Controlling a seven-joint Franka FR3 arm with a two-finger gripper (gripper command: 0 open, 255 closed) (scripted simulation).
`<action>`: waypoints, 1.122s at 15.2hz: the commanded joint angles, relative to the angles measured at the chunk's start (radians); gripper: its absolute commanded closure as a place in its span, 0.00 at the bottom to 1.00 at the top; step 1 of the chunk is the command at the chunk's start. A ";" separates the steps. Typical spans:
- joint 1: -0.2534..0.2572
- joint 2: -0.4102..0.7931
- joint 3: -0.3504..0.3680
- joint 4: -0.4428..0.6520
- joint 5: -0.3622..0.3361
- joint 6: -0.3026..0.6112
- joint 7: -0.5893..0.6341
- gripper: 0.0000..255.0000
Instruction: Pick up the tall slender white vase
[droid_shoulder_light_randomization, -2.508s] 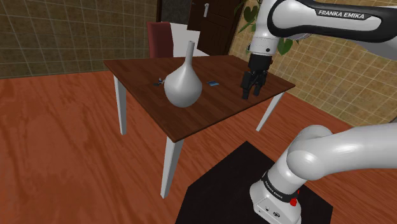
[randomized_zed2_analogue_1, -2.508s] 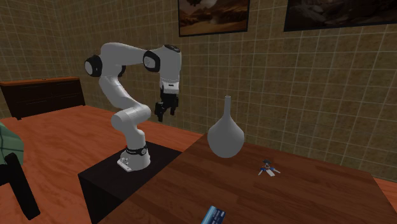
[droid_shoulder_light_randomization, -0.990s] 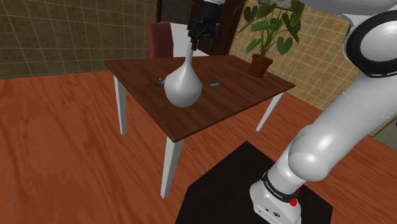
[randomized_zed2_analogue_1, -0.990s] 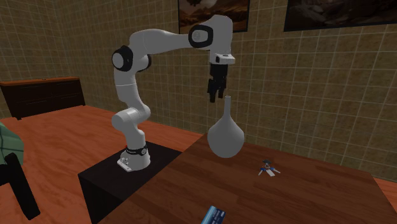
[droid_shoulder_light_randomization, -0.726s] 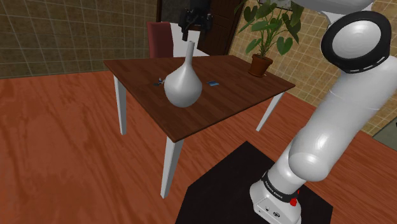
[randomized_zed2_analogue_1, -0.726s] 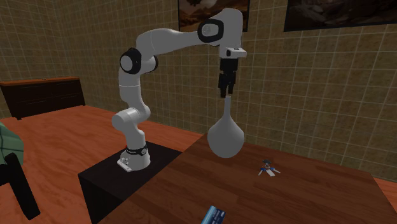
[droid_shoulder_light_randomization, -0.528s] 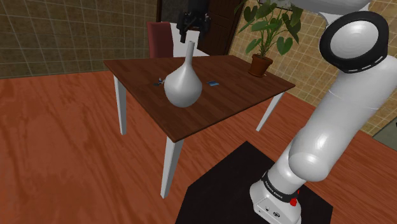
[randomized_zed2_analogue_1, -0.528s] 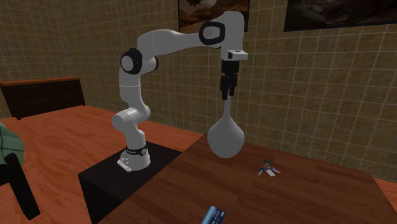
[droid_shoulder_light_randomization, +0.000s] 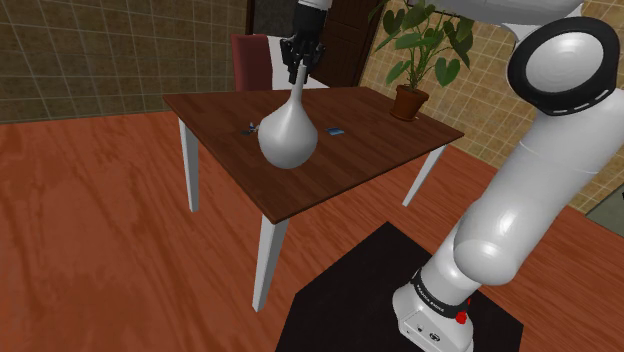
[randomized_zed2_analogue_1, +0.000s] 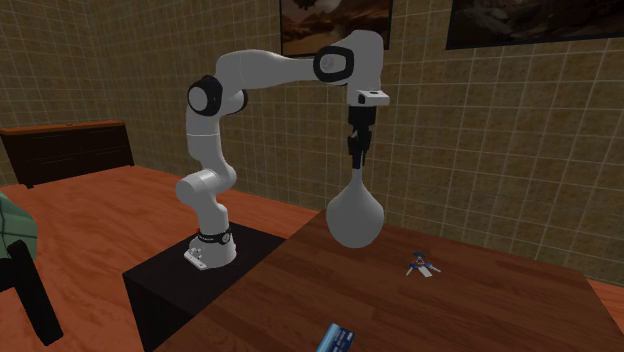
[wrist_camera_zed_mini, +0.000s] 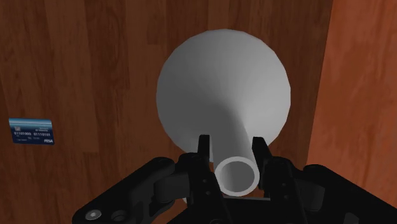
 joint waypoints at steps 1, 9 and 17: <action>0.000 -0.001 0.000 -0.002 0.000 0.002 0.000 1.00; 0.000 0.002 0.000 0.015 0.000 -0.012 0.000 1.00; 0.002 0.050 0.001 0.188 -0.003 -0.138 0.002 1.00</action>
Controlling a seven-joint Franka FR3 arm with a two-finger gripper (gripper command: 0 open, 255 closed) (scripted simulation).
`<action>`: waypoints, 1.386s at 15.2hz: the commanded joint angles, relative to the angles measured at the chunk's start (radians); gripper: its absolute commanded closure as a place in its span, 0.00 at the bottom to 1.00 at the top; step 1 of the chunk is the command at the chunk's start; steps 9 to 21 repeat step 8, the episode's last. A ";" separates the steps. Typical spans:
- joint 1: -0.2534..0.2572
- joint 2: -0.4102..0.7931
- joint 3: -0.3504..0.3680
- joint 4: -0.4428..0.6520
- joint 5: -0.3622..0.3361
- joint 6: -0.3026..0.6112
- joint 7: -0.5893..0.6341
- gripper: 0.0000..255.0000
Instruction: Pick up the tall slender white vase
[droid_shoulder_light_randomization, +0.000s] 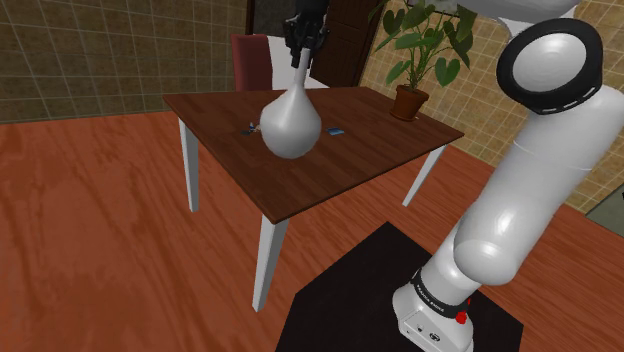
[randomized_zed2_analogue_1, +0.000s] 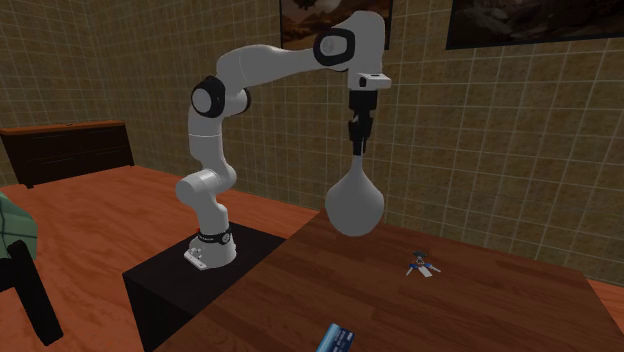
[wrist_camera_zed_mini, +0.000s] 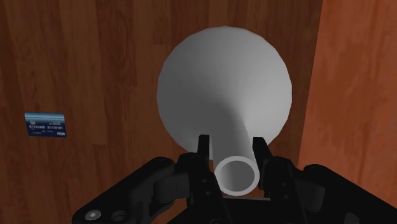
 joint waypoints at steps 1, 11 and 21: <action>0.001 0.014 0.001 0.050 -0.001 -0.034 0.001 1.00; 0.003 0.064 0.002 0.192 -0.004 -0.127 0.003 1.00; 0.003 0.064 0.002 0.192 -0.004 -0.127 0.003 1.00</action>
